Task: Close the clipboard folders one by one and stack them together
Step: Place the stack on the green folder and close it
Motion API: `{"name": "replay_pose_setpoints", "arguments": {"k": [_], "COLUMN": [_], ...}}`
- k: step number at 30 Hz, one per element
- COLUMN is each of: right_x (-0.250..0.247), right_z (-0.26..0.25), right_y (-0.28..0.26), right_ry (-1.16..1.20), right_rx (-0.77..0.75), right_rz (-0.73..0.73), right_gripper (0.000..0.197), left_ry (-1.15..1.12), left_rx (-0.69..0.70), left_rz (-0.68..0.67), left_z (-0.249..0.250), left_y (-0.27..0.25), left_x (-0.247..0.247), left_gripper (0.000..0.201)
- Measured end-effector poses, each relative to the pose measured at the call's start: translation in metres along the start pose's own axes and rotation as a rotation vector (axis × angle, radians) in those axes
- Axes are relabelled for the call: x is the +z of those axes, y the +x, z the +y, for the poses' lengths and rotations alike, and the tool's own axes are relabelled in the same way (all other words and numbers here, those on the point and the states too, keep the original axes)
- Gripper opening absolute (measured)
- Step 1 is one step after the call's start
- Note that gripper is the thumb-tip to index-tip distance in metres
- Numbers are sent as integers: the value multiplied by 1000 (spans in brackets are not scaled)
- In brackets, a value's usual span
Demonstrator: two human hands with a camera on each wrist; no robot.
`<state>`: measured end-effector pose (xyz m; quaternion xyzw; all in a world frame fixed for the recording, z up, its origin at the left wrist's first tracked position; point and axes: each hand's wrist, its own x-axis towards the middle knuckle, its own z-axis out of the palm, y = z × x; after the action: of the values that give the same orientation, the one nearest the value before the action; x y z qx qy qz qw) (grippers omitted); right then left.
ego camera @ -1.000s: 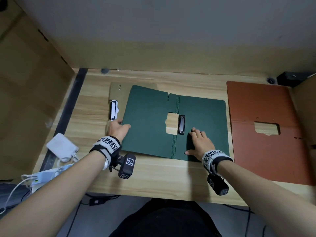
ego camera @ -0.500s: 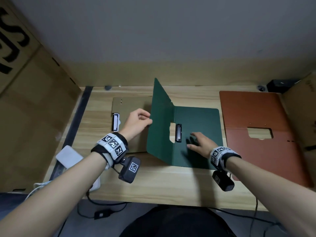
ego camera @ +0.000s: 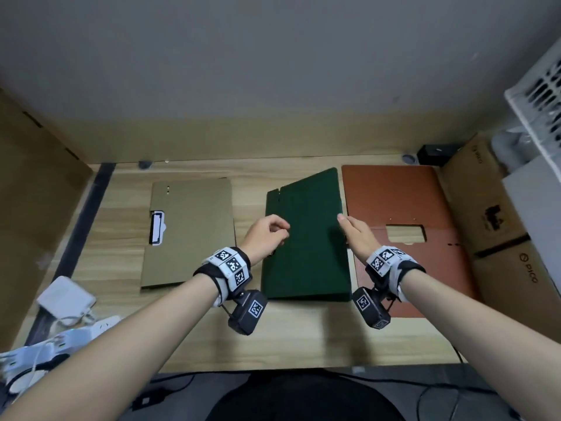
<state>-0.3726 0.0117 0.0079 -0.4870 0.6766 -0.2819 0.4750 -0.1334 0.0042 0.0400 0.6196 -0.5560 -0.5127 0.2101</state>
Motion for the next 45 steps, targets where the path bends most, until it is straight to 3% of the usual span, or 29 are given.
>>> {"name": "replay_pose_setpoints", "arguments": {"k": [6,11,17,21,25,30,32,34,37,39,42,45], "right_x": [-7,6,14,12,19,54,75,98,140,171,217,254], "right_z": [55,90,97,92,85,71,60,44,19,4,-16,-31], "right_y": [13,21,20,31,38,41,43,48,62,71,85,94], "right_ry": [-189,-312,-255,-191,-152,-104,-58,-17,1,-10,-81,-178], "right_rx": [149,163,191,268,326,295,235,168,105,88,75,65], "right_rz": [-17,-45,-1,27,74,93,113,121,111,89,61,29], "right_gripper": [33,9,32,28,46,51,47,43,42,43,45,51], "left_ry": [134,246,248,132,-5,-214,-258,-262,-275,-273,-293,-219], "left_rx": [-252,-422,-496,-529,-445,-409,-361,-333,-308,-304,-341,-366], "left_rz": [73,81,131,46,48,94,116,150,210,263,348,445], "left_z": [-67,-105,-108,-107,-114,-156,-162,-140,-153,-170,-194,-202], "left_y": [5,-1,6,23,37,55,52,31,22,18,12,-1], "left_x": [18,39,61,55,33,-5,-26,-55,-95,-121,-153,-181], "left_gripper": [22,44,47,50,37,80,70,47,19,27,54,55]}}
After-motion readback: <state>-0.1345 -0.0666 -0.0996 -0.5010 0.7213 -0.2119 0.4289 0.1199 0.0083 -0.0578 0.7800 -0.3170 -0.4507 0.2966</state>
